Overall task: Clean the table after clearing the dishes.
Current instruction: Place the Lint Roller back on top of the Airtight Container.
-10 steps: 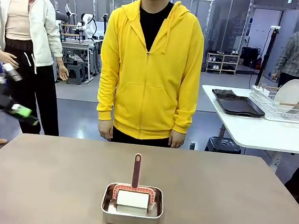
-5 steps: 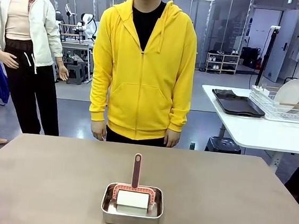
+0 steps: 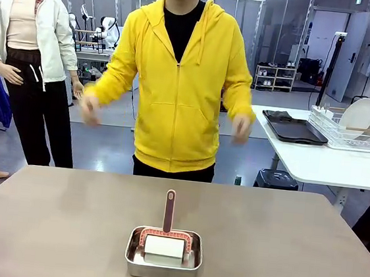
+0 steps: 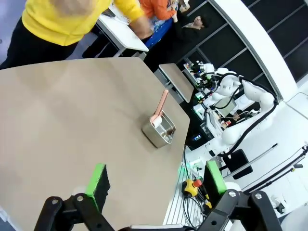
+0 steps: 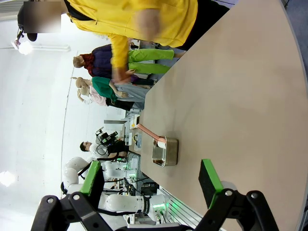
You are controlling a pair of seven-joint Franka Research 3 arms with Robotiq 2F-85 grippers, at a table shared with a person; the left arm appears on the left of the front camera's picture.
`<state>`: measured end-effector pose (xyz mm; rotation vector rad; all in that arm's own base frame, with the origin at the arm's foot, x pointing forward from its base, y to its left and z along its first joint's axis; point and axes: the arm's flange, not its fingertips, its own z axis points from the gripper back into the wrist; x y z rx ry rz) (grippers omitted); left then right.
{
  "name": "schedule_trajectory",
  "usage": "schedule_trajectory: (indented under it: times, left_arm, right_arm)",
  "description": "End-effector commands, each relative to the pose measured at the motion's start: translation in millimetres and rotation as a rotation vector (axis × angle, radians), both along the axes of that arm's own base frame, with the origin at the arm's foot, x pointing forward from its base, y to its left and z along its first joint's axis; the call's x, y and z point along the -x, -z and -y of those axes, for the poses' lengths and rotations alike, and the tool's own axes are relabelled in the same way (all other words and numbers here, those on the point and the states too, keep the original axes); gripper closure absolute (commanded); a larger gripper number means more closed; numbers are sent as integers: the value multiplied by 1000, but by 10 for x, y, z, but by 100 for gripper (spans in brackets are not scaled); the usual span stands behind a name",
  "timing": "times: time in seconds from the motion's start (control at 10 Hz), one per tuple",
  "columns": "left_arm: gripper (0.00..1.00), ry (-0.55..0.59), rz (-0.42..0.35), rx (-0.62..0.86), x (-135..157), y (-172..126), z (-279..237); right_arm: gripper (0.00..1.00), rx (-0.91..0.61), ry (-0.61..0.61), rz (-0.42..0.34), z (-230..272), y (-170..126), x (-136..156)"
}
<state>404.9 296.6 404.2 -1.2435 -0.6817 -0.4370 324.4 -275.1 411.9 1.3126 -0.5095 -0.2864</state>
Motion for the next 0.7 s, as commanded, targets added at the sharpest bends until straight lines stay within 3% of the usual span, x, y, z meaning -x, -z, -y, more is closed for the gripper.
schedule_trajectory:
  times: [0.0, 0.6]
  left_arm:
    - [0, 1, -6, -13, 56, -14, 9]
    - [0, 1, -6, -13, 56, -14, 9]
  right_arm:
    - [0, 5, -5, 13, -12, -31, 9]
    - [0, 5, -5, 13, -12, -31, 9]
